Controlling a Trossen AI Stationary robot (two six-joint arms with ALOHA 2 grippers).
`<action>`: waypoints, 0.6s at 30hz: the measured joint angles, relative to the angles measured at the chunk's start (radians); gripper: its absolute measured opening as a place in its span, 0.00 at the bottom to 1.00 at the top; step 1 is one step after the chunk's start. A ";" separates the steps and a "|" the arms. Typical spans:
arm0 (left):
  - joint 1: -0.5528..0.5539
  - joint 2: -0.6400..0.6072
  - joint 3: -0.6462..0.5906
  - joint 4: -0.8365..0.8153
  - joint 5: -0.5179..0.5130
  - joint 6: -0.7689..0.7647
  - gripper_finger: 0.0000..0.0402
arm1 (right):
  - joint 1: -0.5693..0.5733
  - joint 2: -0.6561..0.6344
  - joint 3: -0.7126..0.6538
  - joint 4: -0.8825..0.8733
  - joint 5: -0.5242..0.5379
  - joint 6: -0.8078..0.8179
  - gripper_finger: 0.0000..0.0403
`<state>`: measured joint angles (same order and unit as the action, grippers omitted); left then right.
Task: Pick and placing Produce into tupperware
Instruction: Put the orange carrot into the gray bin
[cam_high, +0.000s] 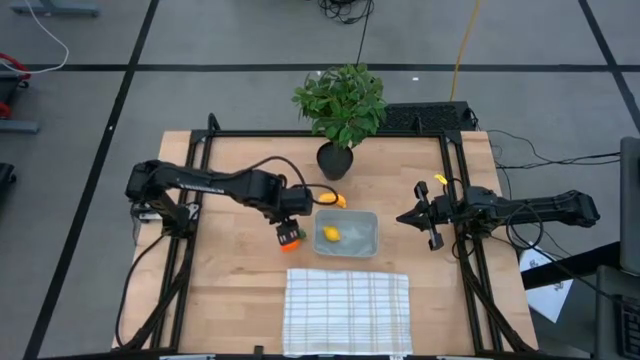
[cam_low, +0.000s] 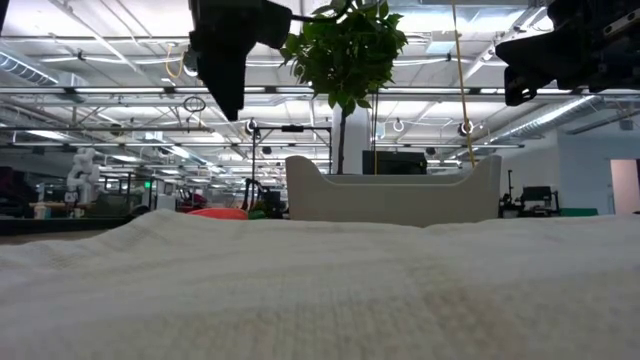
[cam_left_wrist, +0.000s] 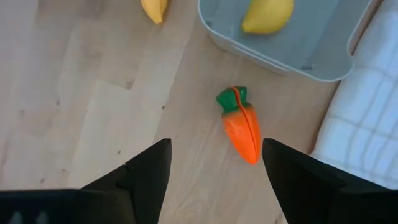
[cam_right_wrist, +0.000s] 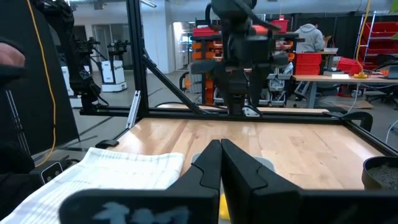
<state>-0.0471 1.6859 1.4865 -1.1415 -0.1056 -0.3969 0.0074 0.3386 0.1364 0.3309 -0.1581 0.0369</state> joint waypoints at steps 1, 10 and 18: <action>0.000 0.000 -0.016 0.015 0.000 0.000 0.64 | 0.000 0.000 0.000 0.000 0.000 0.000 0.00; 0.000 0.000 -0.135 0.112 0.007 0.004 0.64 | 0.000 0.000 0.000 0.000 0.000 0.000 0.00; 0.001 0.000 -0.251 0.231 0.009 -0.007 0.64 | 0.000 0.000 0.000 -0.009 0.000 0.000 0.00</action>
<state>-0.0463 1.6855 1.2358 -0.9104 -0.0966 -0.4040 0.0074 0.3389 0.1364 0.3221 -0.1581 0.0368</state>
